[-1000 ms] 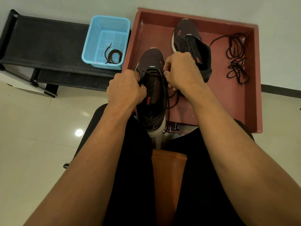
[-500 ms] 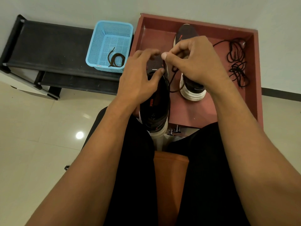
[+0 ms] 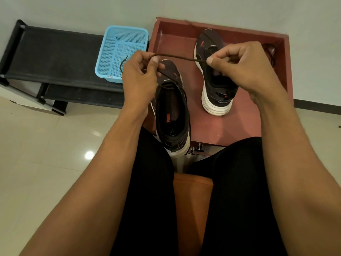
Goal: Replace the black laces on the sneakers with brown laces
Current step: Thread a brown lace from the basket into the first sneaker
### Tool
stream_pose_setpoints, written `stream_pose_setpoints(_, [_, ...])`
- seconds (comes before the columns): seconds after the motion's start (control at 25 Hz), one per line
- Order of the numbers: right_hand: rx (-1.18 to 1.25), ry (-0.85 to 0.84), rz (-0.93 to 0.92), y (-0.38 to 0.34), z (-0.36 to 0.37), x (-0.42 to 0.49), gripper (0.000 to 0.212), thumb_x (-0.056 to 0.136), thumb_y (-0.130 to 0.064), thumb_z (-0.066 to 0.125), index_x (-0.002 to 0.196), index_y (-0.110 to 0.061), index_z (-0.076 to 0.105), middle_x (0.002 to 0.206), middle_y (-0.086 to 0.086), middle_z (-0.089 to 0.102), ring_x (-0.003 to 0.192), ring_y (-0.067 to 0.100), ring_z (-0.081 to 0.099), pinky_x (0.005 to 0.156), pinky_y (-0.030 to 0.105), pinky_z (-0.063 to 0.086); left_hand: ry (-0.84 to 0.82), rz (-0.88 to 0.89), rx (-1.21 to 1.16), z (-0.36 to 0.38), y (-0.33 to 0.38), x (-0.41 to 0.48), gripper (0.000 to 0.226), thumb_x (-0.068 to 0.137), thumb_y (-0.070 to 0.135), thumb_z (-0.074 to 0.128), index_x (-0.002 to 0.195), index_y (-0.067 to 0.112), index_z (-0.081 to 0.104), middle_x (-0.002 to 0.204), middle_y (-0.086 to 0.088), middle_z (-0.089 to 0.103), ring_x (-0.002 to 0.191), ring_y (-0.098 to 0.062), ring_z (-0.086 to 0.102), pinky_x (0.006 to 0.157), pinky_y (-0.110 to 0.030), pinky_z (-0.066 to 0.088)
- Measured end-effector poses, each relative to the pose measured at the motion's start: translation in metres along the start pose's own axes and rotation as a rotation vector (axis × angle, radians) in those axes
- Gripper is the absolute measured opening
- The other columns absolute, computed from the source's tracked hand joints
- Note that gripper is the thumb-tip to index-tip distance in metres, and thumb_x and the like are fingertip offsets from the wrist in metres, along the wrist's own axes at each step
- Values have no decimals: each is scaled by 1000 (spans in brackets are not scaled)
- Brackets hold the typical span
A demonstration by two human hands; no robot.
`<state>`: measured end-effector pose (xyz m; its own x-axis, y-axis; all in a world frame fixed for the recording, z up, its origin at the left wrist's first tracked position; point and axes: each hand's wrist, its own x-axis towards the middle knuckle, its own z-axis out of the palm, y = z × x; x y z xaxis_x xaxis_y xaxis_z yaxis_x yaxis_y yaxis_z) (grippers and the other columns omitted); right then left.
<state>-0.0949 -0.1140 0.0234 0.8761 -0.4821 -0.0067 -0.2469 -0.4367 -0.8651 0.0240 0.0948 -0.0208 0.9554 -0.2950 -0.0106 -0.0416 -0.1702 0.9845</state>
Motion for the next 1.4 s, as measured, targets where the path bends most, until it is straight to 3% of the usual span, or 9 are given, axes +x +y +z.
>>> stream_pose_setpoints(0.12, [-2, 35, 28, 9, 2, 2, 15, 92, -29, 80, 97, -15, 82, 77, -1, 75, 66, 3, 65, 72, 18, 52, 28, 15, 79, -2, -3, 4, 12, 98, 19, 65, 109, 15, 69, 95, 2, 77, 87, -10, 69, 89, -39, 58])
stream_pose_setpoints(0.28, [-27, 5, -78, -2, 14, 3, 13, 91, -36, 80, 94, -23, 83, 63, -22, 67, 62, 11, 54, 64, 29, 46, -50, 458, 644, 11, 19, -7, 48, 91, 42, 64, 138, 38, 60, 132, 21, 61, 124, -16, 49, 97, -27, 41])
stream_pose_setpoints(0.36, [-45, -26, -138, -9, 19, 0, 14, 92, -39, 79, 94, -25, 83, 66, -17, 69, 61, 28, 51, 60, 37, 43, -73, 587, 799, 24, 28, -12, 50, 92, 50, 61, 141, 41, 59, 141, 23, 56, 132, -18, 43, 95, -28, 35])
stream_pose_setpoints(0.56, [-6, -6, -195, -12, 17, 0, 14, 91, -41, 81, 95, -27, 81, 86, 0, 79, 81, 39, 69, 70, 44, 56, -56, 621, 666, 29, 15, -5, 21, 93, 50, 65, 96, 33, 77, 106, 20, 71, 113, -17, 54, 90, -21, 38])
stream_pose_setpoints(0.76, [-222, 60, -153, 3, 11, 6, 12, 91, -31, 80, 101, -24, 81, 81, -17, 70, 68, 1, 67, 66, 12, 48, -69, 439, 468, 23, 13, -1, 16, 94, 42, 70, 89, 29, 78, 85, 16, 71, 80, -2, 59, 74, -10, 36])
stream_pose_setpoints(0.92, [-350, 158, -57, 18, 6, 13, 9, 91, -30, 77, 100, -30, 81, 76, -11, 69, 63, 3, 65, 73, 26, 59, -73, 342, 365, 17, 16, -3, 17, 96, 38, 71, 94, 23, 80, 82, 17, 74, 80, -6, 69, 71, -18, 49])
stream_pose_setpoints(1.08, [-39, 189, 110, 27, 7, 14, 7, 96, -14, 71, 99, -16, 77, 76, 3, 76, 65, 14, 75, 64, 33, 64, -96, 289, 330, 9, 15, -8, 18, 97, 38, 72, 98, 22, 80, 81, 21, 72, 77, 8, 66, 73, -9, 44])
stream_pose_setpoints(1.2, [385, 236, 231, 28, 7, 17, 20, 93, 6, 58, 104, 1, 75, 93, 17, 77, 80, 23, 79, 81, 37, 66, -116, 242, 328, 5, 11, -9, 19, 95, 39, 73, 98, 22, 81, 85, 19, 74, 74, 8, 64, 73, -11, 45])
stream_pose_setpoints(1.4, [912, 405, 229, 27, -3, 20, 12, 97, -5, 71, 109, -2, 67, 96, 17, 75, 84, 23, 72, 84, 35, 62, -273, 294, 417, 10, 12, -14, 11, 93, 38, 75, 88, 29, 79, 86, 16, 74, 83, 1, 69, 76, -18, 51])
